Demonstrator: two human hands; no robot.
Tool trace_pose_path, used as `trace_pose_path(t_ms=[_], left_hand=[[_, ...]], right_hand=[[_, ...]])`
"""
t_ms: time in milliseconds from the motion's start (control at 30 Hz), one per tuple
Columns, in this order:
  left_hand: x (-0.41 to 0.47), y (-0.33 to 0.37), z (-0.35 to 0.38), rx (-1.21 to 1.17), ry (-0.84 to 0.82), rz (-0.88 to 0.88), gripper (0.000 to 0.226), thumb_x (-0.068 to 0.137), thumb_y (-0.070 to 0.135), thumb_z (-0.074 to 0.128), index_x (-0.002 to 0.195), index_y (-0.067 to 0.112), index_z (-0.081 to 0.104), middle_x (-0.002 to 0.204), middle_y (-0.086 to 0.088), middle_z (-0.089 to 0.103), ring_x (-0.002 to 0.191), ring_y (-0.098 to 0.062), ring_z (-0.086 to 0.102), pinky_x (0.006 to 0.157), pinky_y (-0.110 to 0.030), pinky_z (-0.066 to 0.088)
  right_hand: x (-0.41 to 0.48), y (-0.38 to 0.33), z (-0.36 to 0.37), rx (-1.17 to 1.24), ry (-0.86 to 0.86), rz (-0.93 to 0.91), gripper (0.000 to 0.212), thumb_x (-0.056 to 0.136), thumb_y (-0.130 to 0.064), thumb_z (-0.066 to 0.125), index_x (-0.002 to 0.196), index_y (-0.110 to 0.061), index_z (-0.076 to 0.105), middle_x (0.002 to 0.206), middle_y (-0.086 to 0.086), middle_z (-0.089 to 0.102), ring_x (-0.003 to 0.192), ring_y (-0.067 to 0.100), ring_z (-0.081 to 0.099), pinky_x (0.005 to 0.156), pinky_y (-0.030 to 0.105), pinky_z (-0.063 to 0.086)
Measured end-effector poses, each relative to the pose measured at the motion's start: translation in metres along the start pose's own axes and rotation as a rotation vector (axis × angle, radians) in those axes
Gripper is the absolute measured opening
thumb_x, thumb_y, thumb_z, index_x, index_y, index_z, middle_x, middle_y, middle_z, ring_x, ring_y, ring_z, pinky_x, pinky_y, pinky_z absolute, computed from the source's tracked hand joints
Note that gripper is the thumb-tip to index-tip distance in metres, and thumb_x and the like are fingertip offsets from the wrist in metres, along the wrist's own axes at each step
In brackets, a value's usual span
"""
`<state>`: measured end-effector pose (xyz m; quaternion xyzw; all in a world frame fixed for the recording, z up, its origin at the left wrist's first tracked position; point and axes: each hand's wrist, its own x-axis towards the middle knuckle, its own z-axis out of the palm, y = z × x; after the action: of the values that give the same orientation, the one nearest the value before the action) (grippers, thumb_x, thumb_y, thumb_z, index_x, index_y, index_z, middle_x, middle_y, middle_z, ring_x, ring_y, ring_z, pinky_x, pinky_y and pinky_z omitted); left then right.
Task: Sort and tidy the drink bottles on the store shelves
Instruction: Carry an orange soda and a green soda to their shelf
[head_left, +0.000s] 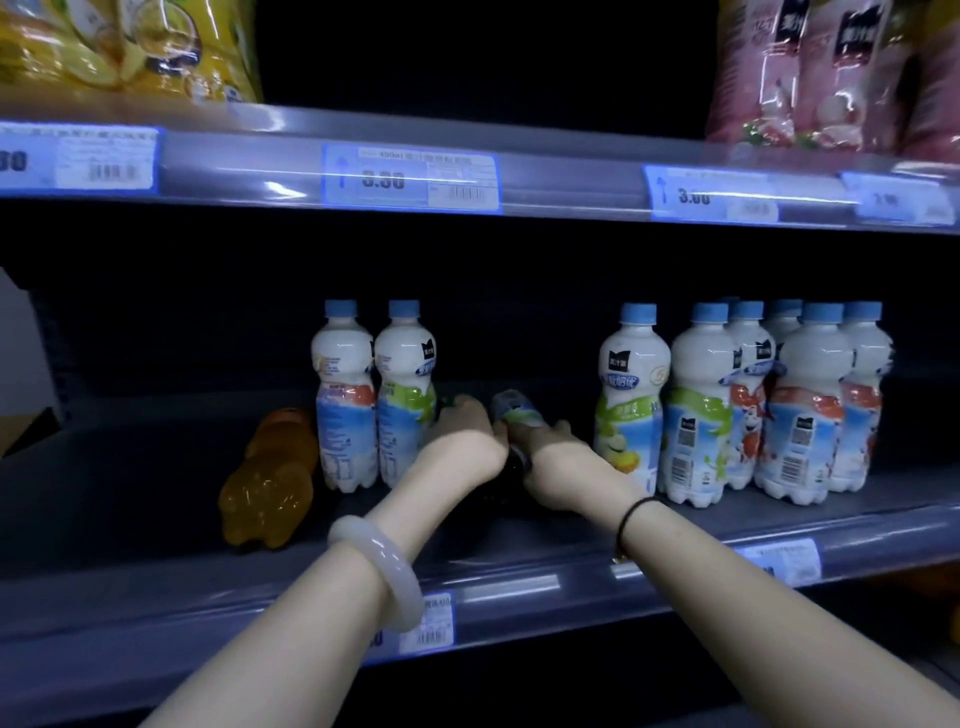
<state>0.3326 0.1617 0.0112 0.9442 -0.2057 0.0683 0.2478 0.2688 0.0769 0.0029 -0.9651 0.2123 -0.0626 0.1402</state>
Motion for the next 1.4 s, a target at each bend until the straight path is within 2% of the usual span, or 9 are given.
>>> trace_pose_path(t_ms=[267,467,667,867,1033,1100,1200,1300,1400], left_hand=[[-0.01,-0.005,-0.007,-0.302,-0.233,-0.151,0.044,0.09,0.037,0.051,0.117,0.002,0.053,0.111,-0.016,0.061,0.097,-0.03,0.061,0.072,-0.033,0.052],[-0.034,-0.009,-0.03,-0.417,-0.439,-0.302,0.04,0.079,0.04,0.061,0.094,0.008,0.044,0.078,-0.01,0.053,0.061,-0.024,0.055,0.033,-0.019,0.04],[-0.038,-0.013,-0.015,-0.574,-0.355,-0.212,0.057,0.076,0.028,0.073,0.123,0.002,0.055,0.128,-0.014,0.058,0.116,-0.029,0.057,0.083,-0.032,0.046],[-0.05,-0.041,-0.015,-0.762,-0.162,-0.238,0.073,0.061,0.044,0.077,0.12,0.007,0.054,0.111,-0.006,0.06,0.093,-0.021,0.056,0.075,-0.026,0.042],[-0.056,-0.054,-0.027,-0.818,-0.205,-0.056,0.064,0.053,0.043,0.079,0.107,0.012,0.064,0.095,-0.002,0.073,0.088,-0.016,0.069,0.077,-0.029,0.053],[-0.059,-0.06,-0.026,-0.88,-0.232,-0.008,0.058,0.059,0.038,0.08,0.108,0.014,0.06,0.096,-0.002,0.073,0.089,-0.016,0.069,0.078,-0.029,0.053],[-0.059,-0.066,-0.023,-1.031,-0.249,0.017,0.054,0.068,0.021,0.08,0.108,0.021,0.044,0.104,-0.006,0.068,0.091,-0.019,0.069,0.075,-0.03,0.056],[-0.057,-0.064,-0.02,-1.127,-0.242,0.042,0.061,0.065,0.007,0.081,0.11,0.024,0.043,0.108,-0.01,0.067,0.095,-0.023,0.069,0.079,-0.035,0.056],[-0.057,-0.064,-0.018,-1.114,-0.248,0.051,0.057,0.068,0.001,0.077,0.116,0.014,0.05,0.106,-0.01,0.069,0.096,-0.023,0.068,0.084,-0.039,0.055]], right_hand=[[-0.039,-0.003,-0.03,0.092,0.266,-0.267,0.022,0.086,-0.02,0.055,0.107,-0.013,0.058,0.102,0.014,0.052,0.096,0.039,0.057,0.075,0.03,0.041],[-0.032,-0.02,-0.069,0.002,0.624,-0.285,0.029,0.093,-0.034,0.048,0.101,-0.007,0.053,0.103,0.023,0.06,0.096,0.042,0.057,0.069,0.034,0.033],[-0.03,-0.038,-0.09,-0.013,0.819,-0.238,0.041,0.093,-0.04,0.05,0.086,-0.002,0.06,0.093,0.024,0.068,0.089,0.042,0.064,0.064,0.032,0.032],[-0.025,-0.026,-0.101,0.123,0.76,-0.088,0.038,0.094,-0.039,0.051,0.091,-0.002,0.058,0.104,0.024,0.066,0.099,0.042,0.06,0.067,0.031,0.031],[-0.023,-0.027,-0.104,0.17,0.643,-0.009,0.048,0.09,-0.059,0.046,0.083,-0.011,0.048,0.106,0.018,0.065,0.103,0.038,0.059,0.069,0.033,0.034],[-0.024,-0.023,-0.099,0.186,0.594,-0.039,0.061,0.085,-0.069,0.043,0.105,-0.013,0.056,0.114,0.017,0.063,0.107,0.036,0.059,0.072,0.033,0.039],[-0.03,-0.014,-0.091,0.222,0.445,-0.092,0.077,0.078,-0.068,0.055,0.139,-0.024,0.038,0.135,0.019,0.048,0.116,0.038,0.054,0.088,0.037,0.046],[-0.036,-0.01,-0.087,0.419,0.261,-0.101,0.074,0.071,-0.061,0.067,0.126,-0.019,0.041,0.099,0.01,0.064,0.07,0.022,0.068,0.056,0.031,0.054],[-0.038,0.001,-0.077,0.521,0.098,-0.101,0.055,0.071,-0.046,0.075,0.104,-0.018,0.041,0.075,0.004,0.059,0.035,0.011,0.053,0.034,0.017,0.037]])
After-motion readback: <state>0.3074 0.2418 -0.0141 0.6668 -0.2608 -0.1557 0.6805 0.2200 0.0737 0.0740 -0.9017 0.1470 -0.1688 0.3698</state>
